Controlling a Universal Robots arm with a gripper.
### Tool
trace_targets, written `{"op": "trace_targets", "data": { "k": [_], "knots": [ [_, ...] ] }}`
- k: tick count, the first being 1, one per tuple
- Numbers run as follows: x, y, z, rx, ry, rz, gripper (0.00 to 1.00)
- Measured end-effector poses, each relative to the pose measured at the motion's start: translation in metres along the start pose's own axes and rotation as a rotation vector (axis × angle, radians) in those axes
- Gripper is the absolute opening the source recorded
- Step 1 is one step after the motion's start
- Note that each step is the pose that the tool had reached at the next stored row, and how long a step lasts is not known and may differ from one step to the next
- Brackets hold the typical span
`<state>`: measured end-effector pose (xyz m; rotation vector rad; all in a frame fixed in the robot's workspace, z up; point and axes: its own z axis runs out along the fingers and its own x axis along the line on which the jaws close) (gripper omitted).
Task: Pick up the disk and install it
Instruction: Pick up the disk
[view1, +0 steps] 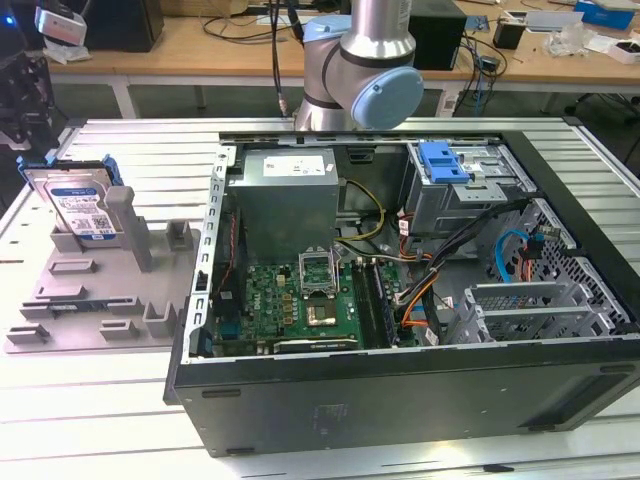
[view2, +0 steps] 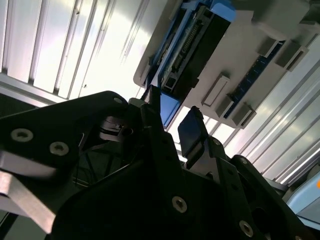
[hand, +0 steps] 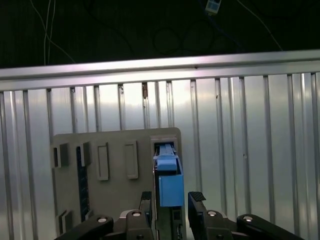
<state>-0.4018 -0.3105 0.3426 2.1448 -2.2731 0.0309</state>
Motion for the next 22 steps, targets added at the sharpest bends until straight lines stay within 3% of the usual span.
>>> {"op": "trace_targets", "data": {
  "k": [22],
  "knots": [
    [-0.0005, 0.0002, 0.0205, 0.0001, 0.0, 0.0, 0.42]
  ]
}}
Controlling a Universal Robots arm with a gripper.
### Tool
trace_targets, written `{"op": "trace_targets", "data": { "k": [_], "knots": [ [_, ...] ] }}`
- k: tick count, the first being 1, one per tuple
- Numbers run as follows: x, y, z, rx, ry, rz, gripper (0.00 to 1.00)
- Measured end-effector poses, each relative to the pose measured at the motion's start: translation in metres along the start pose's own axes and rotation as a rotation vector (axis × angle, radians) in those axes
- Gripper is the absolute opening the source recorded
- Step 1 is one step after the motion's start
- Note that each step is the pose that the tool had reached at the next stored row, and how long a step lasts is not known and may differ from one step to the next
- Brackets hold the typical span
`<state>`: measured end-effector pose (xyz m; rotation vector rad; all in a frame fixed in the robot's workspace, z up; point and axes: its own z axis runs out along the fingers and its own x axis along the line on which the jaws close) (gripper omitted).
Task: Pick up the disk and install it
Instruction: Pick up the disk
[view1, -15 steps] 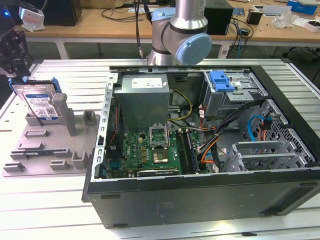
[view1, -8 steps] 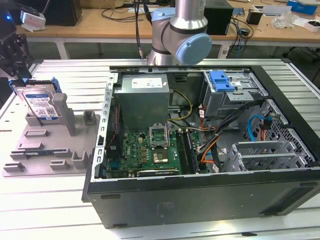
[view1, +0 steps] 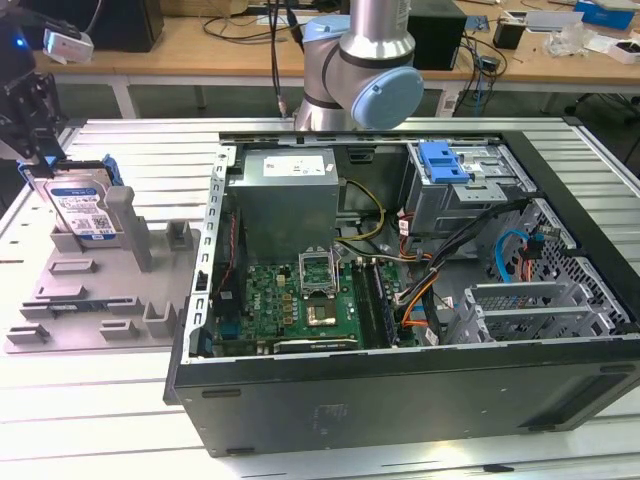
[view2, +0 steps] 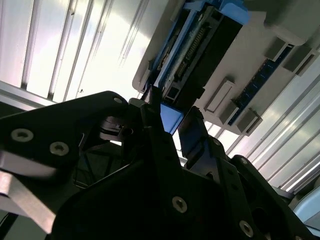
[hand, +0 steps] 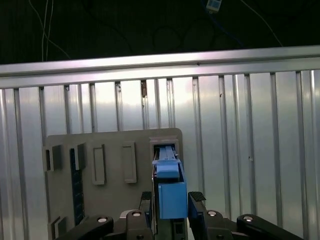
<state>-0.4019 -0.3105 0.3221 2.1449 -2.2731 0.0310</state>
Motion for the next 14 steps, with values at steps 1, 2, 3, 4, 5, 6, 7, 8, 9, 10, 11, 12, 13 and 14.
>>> {"op": "trace_targets", "data": {
  "k": [1, 2, 3, 4, 5, 6, 7, 8, 9, 10, 11, 12, 13, 14],
  "knots": [
    [0.0, 0.0, 0.0009, 0.0, 0.0, 0.0, 0.42],
    [-0.0001, 0.0001, 0.0016, 0.0, 0.0, 0.0, 0.42],
    [-0.0001, 0.0001, 0.0027, 0.0, 0.0, 0.0, 0.42],
    [-0.0001, 0.0001, 0.0038, 0.0, -0.0001, 0.0, 0.42],
    [-0.0001, 0.0001, 0.0047, 0.0, 0.0, 0.0, 0.42],
    [-0.0001, 0.0002, 0.0055, 0.0, 0.0, 0.0, 0.42],
    [-0.0002, 0.0002, 0.0063, 0.0, -0.0001, 0.0, 0.42],
    [-0.0002, 0.0003, 0.0071, 0.0, -0.0001, 0.0, 0.42],
    [-0.0002, 0.0004, 0.0079, 0.0, 0.0, 0.0, 0.42],
    [-0.0002, 0.0004, 0.0086, 0.0, -0.0001, 0.0, 0.42],
    [-0.0002, 0.0005, 0.0093, 0.0, 0.0, 0.0, 0.42],
    [-0.0002, 0.0006, 0.0099, -0.0001, 0.0, 0.0, 0.42],
    [-0.0002, 0.0009, 0.0107, -0.0001, 0.0, 0.0, 0.42],
    [-0.0003, 0.001, 0.0113, -0.0001, 0.0, 0.0, 0.42]
  ]
}}
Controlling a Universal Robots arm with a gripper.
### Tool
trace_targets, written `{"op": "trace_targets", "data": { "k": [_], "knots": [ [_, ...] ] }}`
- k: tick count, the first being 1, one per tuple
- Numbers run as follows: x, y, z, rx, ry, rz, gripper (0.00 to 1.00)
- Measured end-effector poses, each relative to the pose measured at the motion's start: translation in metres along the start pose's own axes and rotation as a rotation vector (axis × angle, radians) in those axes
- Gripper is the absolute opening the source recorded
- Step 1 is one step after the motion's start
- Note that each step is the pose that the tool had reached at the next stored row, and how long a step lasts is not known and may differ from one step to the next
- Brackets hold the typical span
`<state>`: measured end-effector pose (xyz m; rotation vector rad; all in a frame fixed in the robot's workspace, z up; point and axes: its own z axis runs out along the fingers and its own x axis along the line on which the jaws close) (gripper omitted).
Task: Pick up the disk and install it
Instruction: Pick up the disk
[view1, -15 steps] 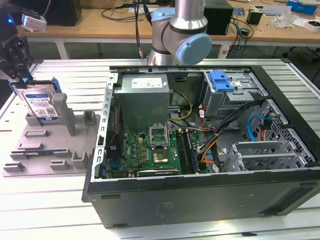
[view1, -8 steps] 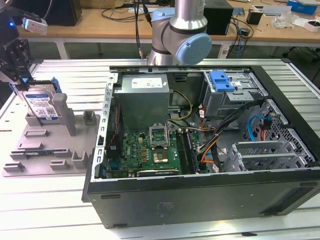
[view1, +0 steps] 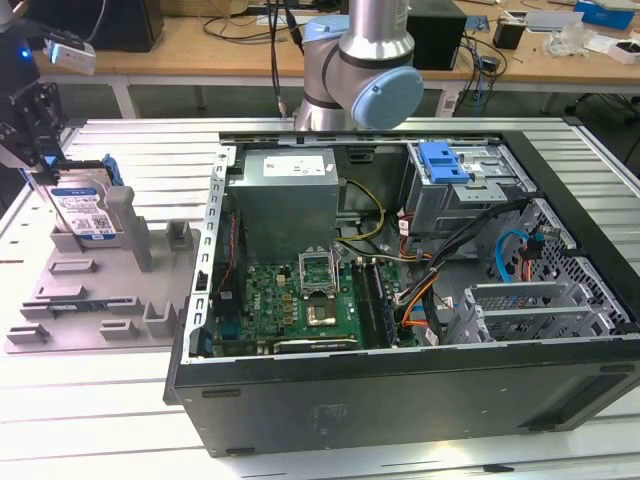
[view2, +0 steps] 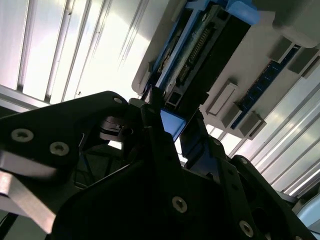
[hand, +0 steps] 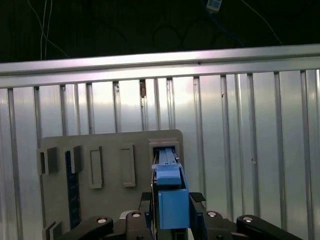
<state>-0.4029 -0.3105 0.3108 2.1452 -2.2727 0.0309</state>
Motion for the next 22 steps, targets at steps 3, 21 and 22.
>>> {"op": "trace_targets", "data": {
  "k": [3, 21, 22],
  "knots": [
    [-0.0001, 0.0004, 0.002, 0.0, 0.0, 0.0, 0.42],
    [-0.0003, 0.0013, 0.0121, 0.0001, 0.0012, 0.0, 0.42],
    [-0.0003, 0.0013, 0.0122, 0.0, 0.0015, 0.0, 0.42]
  ]
}}
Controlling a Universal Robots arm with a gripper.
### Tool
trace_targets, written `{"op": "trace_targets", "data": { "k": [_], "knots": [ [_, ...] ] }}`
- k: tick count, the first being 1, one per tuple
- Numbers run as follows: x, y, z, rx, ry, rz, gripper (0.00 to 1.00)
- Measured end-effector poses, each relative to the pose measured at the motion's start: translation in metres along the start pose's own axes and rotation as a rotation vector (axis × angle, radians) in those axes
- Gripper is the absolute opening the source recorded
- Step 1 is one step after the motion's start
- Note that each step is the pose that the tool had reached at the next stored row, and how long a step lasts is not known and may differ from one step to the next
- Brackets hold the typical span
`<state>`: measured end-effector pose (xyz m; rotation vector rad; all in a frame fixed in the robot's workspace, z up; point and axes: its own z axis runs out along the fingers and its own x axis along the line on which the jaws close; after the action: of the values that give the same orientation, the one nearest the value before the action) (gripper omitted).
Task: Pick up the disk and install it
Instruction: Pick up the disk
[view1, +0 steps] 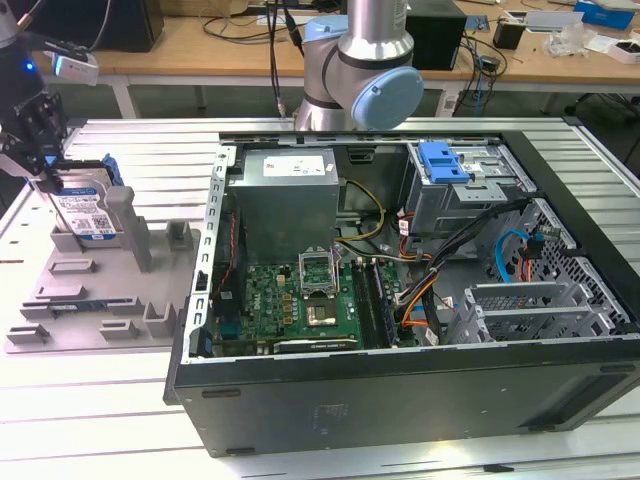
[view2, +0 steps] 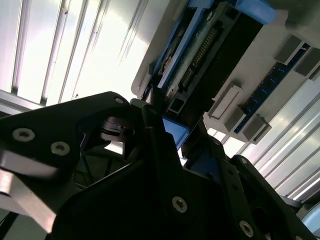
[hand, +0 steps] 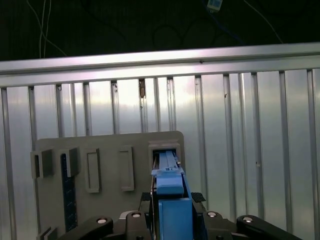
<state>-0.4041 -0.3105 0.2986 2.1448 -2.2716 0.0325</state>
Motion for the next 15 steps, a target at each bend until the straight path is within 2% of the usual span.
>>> {"op": "trace_targets", "data": {
  "k": [2, 15],
  "knots": [
    [0.0, 0.0, 0.0001, 0.0, 0.0002, 0.0, 0.37],
    [0.0, 0.0, -0.0008, 0.0004, 0.0002, 0.0, 0.37]
  ]
}}
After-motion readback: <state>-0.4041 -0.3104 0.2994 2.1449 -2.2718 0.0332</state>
